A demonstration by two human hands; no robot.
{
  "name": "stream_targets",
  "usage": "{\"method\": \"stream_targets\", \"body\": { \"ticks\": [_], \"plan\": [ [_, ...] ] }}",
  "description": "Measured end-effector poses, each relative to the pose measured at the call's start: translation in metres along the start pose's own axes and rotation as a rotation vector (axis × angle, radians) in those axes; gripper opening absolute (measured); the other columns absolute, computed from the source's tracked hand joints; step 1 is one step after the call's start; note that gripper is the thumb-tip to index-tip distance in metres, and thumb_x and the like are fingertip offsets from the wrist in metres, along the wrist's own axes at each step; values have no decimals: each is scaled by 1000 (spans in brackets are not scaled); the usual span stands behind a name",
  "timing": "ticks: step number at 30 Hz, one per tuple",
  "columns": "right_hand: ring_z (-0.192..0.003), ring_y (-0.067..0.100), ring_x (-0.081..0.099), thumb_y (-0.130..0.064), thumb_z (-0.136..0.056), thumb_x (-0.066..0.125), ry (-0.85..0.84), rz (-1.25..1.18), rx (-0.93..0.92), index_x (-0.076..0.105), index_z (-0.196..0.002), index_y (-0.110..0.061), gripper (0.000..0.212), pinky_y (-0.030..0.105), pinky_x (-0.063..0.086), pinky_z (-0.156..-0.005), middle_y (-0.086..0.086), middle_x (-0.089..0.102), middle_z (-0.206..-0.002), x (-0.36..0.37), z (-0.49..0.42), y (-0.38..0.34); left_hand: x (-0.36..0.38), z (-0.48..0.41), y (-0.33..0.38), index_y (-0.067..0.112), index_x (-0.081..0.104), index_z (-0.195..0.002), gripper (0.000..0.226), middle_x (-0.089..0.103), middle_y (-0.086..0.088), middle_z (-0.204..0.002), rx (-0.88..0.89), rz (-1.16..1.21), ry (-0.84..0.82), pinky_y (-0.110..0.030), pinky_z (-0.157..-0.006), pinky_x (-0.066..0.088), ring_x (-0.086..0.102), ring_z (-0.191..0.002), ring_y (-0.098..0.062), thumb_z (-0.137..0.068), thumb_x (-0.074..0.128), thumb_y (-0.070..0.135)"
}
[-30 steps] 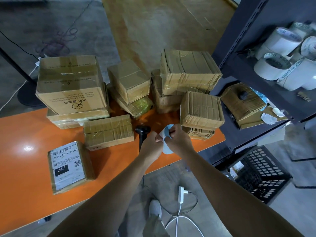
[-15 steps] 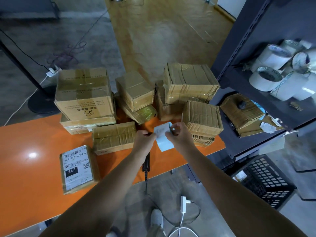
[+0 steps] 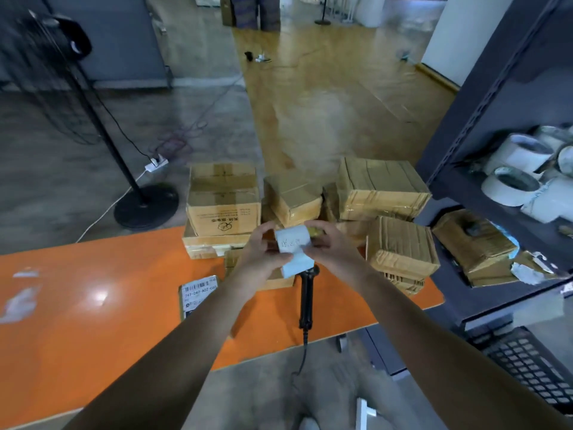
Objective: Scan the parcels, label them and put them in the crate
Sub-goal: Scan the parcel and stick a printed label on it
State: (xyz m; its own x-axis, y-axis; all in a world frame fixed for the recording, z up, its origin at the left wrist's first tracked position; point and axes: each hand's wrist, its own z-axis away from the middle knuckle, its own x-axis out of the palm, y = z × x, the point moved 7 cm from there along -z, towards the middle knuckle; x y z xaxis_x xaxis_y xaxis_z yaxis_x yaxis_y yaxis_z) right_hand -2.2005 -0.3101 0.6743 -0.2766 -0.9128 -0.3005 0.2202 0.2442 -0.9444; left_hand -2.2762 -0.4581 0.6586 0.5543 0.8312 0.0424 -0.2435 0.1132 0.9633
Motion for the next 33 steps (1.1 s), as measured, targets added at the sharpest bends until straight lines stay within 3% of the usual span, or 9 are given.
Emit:
{"method": "stream_targets", "body": {
  "ticks": [2,5,8,11,13,17,23,27,33],
  "plan": [
    [-99,11,68,-28,-92,63,-27,64,-30,56,-119,-48,34,42,57,-88,-4,70,-106,10,-1,-8,-16,8,4,20,42,-136,75,67,-11,-100,25,-62,-4,-28,-72,57,67,-92,-21,-75,74,-9],
    [-101,10,67,-33,-95,56,-67,231,-97,54,-126,-42,32,33,55,-87,-18,65,-110,28,-1,-21,-36,16,11,24,43,-137,76,66,-13,-101,87,-192,0,-40,-84,55,65,-96,-25,-76,73,-7],
    [-97,-10,62,-29,-94,59,-36,211,-122,57,-118,-42,27,7,45,-77,-23,65,-104,44,-2,-34,-50,24,17,31,45,-128,69,66,-11,-102,167,-240,-8,-33,-78,54,64,-94,-22,-77,71,-6],
    [-89,-13,63,-22,-92,64,16,198,-134,57,-104,-47,29,3,44,-70,-28,68,-91,58,-3,-45,-65,30,19,33,46,-126,66,65,-6,-105,196,-253,10,-19,-70,53,62,-91,-14,-77,70,-4],
    [-89,-16,62,-19,-92,65,35,200,-145,59,-104,-41,26,1,43,-68,-29,66,-90,67,-4,-48,-75,32,20,30,47,-129,66,65,-4,-106,209,-263,24,-15,-67,49,62,-89,-11,-77,70,-3],
    [-86,-18,60,-22,-93,63,90,247,-161,58,-106,-28,15,3,44,-66,-23,65,-90,79,-7,-53,-92,36,18,31,47,-130,67,64,-2,-106,222,-241,69,-15,-65,48,61,-87,-11,-76,71,0],
    [-98,6,66,-27,-97,57,93,313,-152,56,-116,-19,20,27,58,-71,-1,71,-112,90,-9,-59,-103,37,17,36,47,-129,66,63,3,-103,237,-252,95,-11,-63,47,60,-85,-5,-77,70,3],
    [-92,7,66,-30,-98,56,136,338,-155,57,-110,-22,14,17,47,-58,-2,71,-104,89,-11,-66,-104,36,18,34,45,-134,68,63,3,-105,233,-255,93,-11,-64,47,60,-83,0,-78,70,4],
    [-80,6,62,-27,-99,54,129,370,-155,52,-99,-23,4,18,40,-59,-7,65,-87,88,-9,-73,-101,35,22,37,44,-133,69,62,3,-106,235,-259,99,-13,-66,49,61,-92,-8,-78,71,5]
  ]
}}
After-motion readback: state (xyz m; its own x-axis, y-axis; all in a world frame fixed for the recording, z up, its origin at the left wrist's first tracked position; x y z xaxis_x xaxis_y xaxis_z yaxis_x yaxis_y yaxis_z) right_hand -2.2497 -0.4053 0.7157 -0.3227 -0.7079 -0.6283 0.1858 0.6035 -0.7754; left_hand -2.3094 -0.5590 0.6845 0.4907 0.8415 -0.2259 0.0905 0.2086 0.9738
